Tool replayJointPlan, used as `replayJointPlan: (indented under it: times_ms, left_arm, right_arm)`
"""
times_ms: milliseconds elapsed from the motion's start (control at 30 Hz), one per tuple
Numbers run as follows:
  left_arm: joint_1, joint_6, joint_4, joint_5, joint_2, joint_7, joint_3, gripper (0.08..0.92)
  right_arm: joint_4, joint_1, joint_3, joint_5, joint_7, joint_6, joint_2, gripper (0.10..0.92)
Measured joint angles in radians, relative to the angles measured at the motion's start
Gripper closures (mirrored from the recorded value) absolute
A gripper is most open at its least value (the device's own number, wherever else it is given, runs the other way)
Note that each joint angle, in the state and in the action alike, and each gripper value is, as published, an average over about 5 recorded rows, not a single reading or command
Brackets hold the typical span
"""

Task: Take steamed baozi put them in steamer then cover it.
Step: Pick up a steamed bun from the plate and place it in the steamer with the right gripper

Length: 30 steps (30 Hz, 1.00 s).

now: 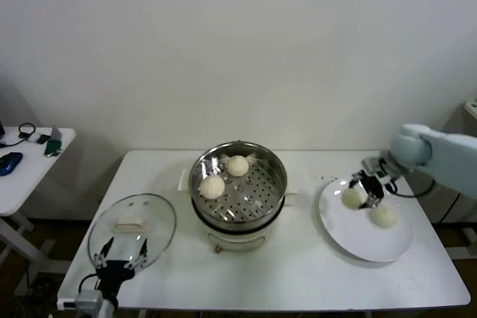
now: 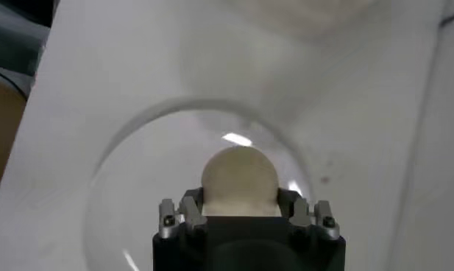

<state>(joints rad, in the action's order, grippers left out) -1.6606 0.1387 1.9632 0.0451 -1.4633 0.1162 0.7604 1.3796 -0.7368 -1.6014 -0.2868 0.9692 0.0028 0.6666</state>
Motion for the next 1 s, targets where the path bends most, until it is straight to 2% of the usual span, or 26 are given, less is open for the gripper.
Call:
replayJointPlan:
  times_ms: [400, 733, 1000]
  left_arm:
    - [-0.008, -0.002, 0.016, 0.000, -0.005, -0.001, 0.011, 0.177]
    - [-0.009, -0.004, 0.021, 0.002, -0.008, -0.002, 0.027, 0.177]
    - [-0.013, -0.007, 0.019, 0.007, -0.008, -0.003, 0.035, 0.177]
  right_arm:
    - [0.170, -0.261, -0.018, -0.019, 0.012, 0.163, 0.250, 0.372]
    - [0.216, -0.184, 0.001, 0.102, -0.021, 0.223, 0.450, 0.374]
    - [0.185, -0.057, 0.012, 0.220, -0.058, 0.245, 0.532, 0.373]
